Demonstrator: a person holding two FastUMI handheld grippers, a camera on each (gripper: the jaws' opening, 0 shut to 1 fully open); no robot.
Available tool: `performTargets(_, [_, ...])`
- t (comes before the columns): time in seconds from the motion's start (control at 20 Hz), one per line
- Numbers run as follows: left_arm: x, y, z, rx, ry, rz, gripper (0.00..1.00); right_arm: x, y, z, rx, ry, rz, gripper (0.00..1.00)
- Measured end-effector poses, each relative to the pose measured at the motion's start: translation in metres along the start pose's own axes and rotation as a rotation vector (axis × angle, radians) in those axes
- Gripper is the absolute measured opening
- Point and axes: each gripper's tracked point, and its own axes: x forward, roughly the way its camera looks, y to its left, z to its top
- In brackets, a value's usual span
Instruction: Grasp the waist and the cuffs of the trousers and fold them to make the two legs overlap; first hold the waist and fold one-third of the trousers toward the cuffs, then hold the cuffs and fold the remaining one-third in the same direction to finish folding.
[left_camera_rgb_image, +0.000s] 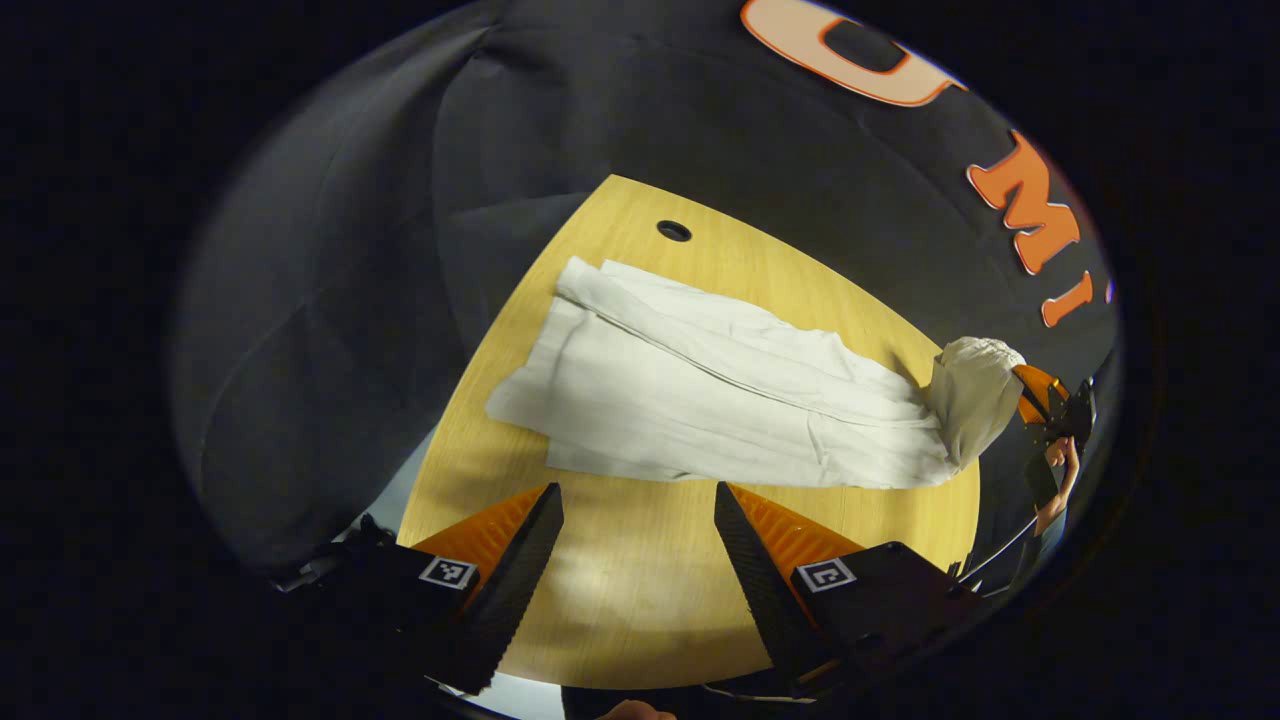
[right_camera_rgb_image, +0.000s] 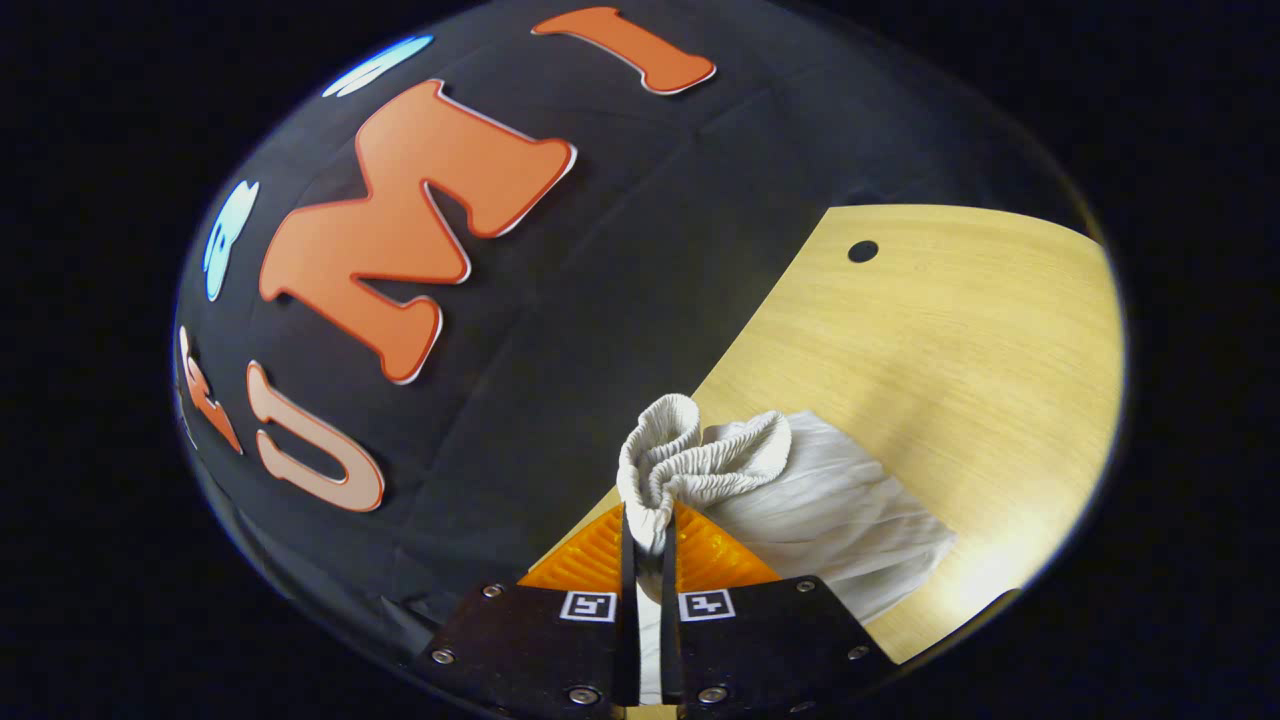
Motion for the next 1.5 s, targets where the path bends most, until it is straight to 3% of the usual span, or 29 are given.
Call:
performTargets(0.3, [-0.001, 0.008, -0.002, -0.022, 0.014, -0.018, 1.0, -0.011, -0.014, -0.002, -0.208, 0.129, -0.052, 0.09])
performTargets(0.65, [0.004, 0.007, -0.003, -0.048, 0.024, -0.068, 1.0, -0.017, -0.019, 0.005, -0.429, 0.29, -0.059, 0.26])
performTargets(0.7, [0.004, 0.005, -0.004, -0.063, 0.031, -0.075, 0.97, -0.017, -0.022, 0.005, -0.455, 0.314, -0.056, 0.17])
performTargets(0.75, [0.003, 0.003, -0.006, -0.088, 0.036, -0.085, 1.0, -0.018, -0.024, 0.004, -0.48, 0.339, -0.053, 0.34])
performTargets(0.8, [0.003, -0.002, -0.005, -0.121, 0.036, -0.106, 1.0, -0.021, -0.025, 0.005, -0.497, 0.359, -0.047, 0.37])
performTargets(0.85, [0.004, -0.01, -0.004, -0.163, 0.038, -0.127, 1.0, -0.021, -0.024, 0.006, -0.501, 0.375, -0.033, 0.47])
performTargets(0.95, [0.005, -0.017, 0.0, -0.238, 0.035, -0.164, 1.0, -0.023, -0.022, 0.008, -0.502, 0.386, -0.016, 0.59])
performTargets(1.0, [0.007, -0.018, 0.003, -0.274, 0.032, -0.183, 1.0, -0.024, -0.023, 0.009, -0.504, 0.382, -0.017, 0.61])
performTargets(1.05, [0.008, -0.018, 0.004, -0.316, 0.028, -0.199, 1.0, -0.026, -0.021, 0.013, -0.504, 0.379, -0.014, 0.54])
performTargets(1.1, [0.012, -0.016, 0.005, -0.363, 0.03, -0.216, 1.0, -0.029, -0.019, 0.019, -0.505, 0.374, -0.014, 0.66])
performTargets(1.15, [0.015, -0.011, 0.006, -0.411, 0.033, -0.227, 1.0, -0.031, -0.016, 0.027, -0.505, 0.368, -0.013, 0.61])
performTargets(1.2, [0.018, -0.005, 0.006, -0.451, 0.044, -0.225, 1.0, -0.032, -0.017, 0.032, -0.506, 0.359, -0.014, 0.74])
performTargets(1.25, [0.024, 0.002, 0.006, -0.486, 0.045, -0.224, 1.0, -0.035, -0.019, 0.033, -0.508, 0.348, -0.017, 0.81])
performTargets(1.5, [0.043, 0.039, 0.013, -0.567, 0.044, -0.183, 1.0, -0.043, -0.031, 0.049, -0.484, 0.304, -0.039, 0.9])
